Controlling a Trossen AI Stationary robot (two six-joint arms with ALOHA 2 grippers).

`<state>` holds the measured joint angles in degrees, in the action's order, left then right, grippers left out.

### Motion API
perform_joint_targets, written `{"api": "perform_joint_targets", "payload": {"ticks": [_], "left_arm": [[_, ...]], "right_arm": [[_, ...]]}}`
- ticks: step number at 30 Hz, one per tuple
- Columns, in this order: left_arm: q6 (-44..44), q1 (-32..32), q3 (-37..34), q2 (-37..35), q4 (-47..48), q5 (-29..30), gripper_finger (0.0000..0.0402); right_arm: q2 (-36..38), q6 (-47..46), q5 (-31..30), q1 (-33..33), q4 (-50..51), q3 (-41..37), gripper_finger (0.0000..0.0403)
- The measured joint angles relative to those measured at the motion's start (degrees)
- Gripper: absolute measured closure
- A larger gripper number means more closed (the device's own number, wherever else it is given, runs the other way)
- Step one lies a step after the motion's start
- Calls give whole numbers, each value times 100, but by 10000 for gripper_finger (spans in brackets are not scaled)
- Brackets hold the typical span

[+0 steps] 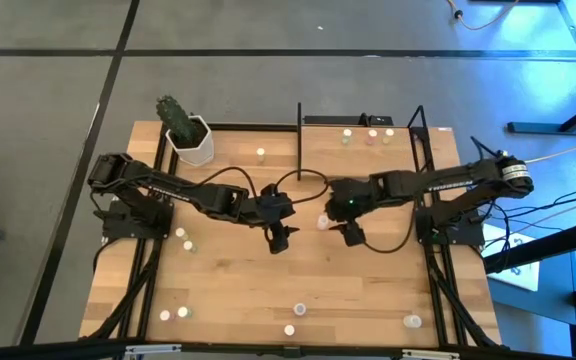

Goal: Pick and place medicine bottles onto shelf by color
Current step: Put the top transparent pill bottle on the shelf

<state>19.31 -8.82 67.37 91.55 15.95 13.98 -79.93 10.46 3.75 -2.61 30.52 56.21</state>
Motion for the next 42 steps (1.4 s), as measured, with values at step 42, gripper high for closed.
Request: {"api": "perform_joint_targets", "payload": {"ticks": [42], "left_arm": [[282,28,0,-4,2,11,166]], "right_arm": [[-1227,317,492,551,-2644,-1428,219]]}}
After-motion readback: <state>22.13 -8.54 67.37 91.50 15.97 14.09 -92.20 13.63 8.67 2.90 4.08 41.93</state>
